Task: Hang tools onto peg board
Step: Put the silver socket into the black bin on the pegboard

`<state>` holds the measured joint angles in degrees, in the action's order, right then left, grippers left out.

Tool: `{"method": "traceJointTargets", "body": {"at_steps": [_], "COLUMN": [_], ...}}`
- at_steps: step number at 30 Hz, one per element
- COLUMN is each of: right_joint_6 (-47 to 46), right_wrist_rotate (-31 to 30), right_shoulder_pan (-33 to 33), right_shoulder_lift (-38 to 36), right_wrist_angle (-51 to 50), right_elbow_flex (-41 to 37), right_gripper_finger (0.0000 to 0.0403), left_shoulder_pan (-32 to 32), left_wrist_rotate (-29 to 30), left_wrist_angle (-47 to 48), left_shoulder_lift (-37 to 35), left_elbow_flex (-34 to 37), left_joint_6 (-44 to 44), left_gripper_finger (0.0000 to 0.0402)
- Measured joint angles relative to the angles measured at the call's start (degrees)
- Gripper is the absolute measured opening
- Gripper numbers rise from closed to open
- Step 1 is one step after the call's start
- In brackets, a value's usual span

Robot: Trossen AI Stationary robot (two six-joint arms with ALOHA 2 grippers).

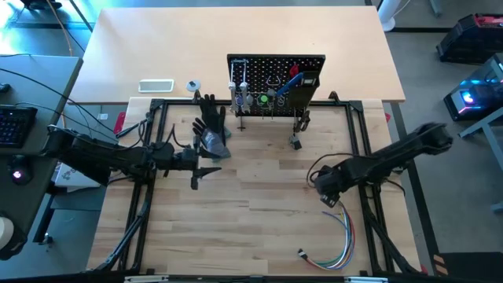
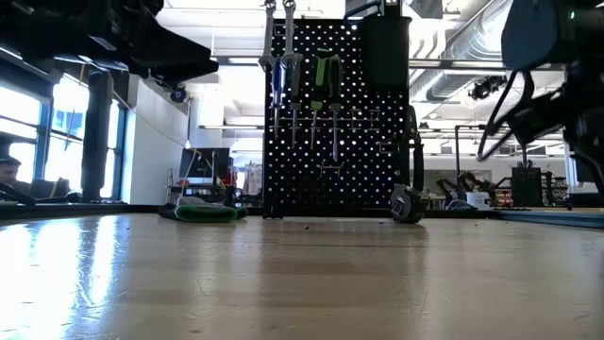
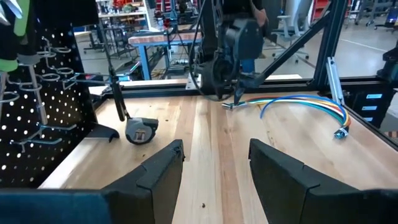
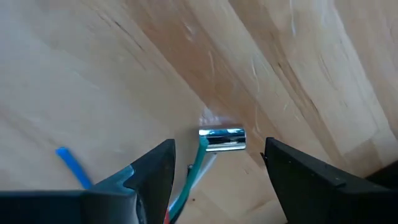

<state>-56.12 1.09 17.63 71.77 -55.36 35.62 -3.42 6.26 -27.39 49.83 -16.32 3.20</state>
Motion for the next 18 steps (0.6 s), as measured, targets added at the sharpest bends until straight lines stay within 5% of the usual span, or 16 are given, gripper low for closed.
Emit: {"method": "traceJointTargets", "body": {"at_steps": [18], "right_joint_6": [4.14], "right_wrist_rotate": [1.57], "right_shoulder_pan": [0.02], "right_shoulder_lift": [11.26], "right_wrist_angle": [3.68], "right_elbow_flex": [0.0], "right_gripper_finger": [0.0205], "left_shoulder_pan": [0.0], "left_wrist_rotate": [-0.33], "left_wrist_angle": [-2.98], "left_shoulder_lift": [0.12], "left_elbow_flex": [0.0], "left_joint_6": [-1.51], "left_gripper_finger": [0.0177]}}
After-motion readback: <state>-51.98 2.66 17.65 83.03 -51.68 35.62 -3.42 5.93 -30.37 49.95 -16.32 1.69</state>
